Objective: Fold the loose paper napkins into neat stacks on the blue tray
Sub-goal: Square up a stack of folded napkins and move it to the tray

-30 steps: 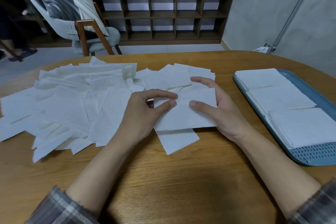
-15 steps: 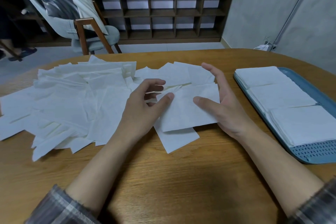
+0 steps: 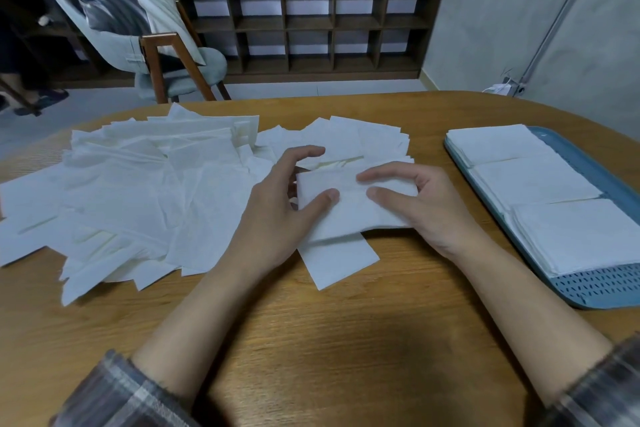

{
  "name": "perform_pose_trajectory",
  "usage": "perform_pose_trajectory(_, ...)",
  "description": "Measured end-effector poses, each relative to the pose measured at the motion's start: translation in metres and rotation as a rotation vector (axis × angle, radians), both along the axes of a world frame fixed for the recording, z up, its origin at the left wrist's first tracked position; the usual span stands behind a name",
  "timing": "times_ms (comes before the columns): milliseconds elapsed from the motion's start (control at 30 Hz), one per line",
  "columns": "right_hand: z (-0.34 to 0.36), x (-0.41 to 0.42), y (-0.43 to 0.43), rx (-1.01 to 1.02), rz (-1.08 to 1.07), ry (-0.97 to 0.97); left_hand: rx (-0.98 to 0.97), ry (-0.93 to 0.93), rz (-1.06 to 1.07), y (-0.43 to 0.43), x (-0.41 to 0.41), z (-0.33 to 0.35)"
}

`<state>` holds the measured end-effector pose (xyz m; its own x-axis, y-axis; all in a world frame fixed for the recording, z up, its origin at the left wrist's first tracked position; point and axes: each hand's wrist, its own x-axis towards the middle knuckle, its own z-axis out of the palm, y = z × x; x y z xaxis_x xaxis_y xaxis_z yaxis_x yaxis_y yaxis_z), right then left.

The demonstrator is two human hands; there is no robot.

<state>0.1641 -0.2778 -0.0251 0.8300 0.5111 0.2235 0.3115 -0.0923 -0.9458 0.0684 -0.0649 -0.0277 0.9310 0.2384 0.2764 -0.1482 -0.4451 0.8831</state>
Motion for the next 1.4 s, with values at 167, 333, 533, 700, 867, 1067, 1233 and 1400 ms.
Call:
perform_pose_trajectory(167, -0.003, 0.011, -0.004, 0.009, -0.265, -0.088, 0.342, 0.115, -0.074, 0.008, 0.003, -0.008)
perform_pose_trajectory(333, -0.004, 0.011, -0.005, 0.006, -0.342, -0.12, 0.521, 0.139, -0.19, 0.008, 0.0, -0.008)
perform_pose_trajectory(533, -0.005, 0.01, -0.003, -0.031, -0.34, -0.148, 0.583, 0.162, -0.305, -0.002, -0.001, -0.004)
perform_pose_trajectory(700, -0.004, 0.007, -0.001, -0.051, -0.315, -0.151, 0.589, 0.211, -0.259, -0.003, -0.001, -0.002)
perform_pose_trajectory(867, -0.005, 0.005, 0.001, -0.045, -0.229, -0.136, 0.522, 0.182, -0.282, 0.0, -0.001, -0.003)
perform_pose_trajectory(1067, 0.001, 0.001, 0.001, 0.022, -0.014, -0.037, 0.16, 0.093, -0.206, 0.0, -0.005, 0.012)
perform_pose_trajectory(1233, 0.0, -0.01, 0.005, 0.006, 0.106, 0.095, 0.013, 0.029, -0.077, 0.0, -0.004, 0.013)
perform_pose_trajectory(1400, 0.003, -0.006, 0.003, 0.065, -0.063, 0.142, -0.006, 0.077, -0.027, 0.004, 0.0, 0.007)
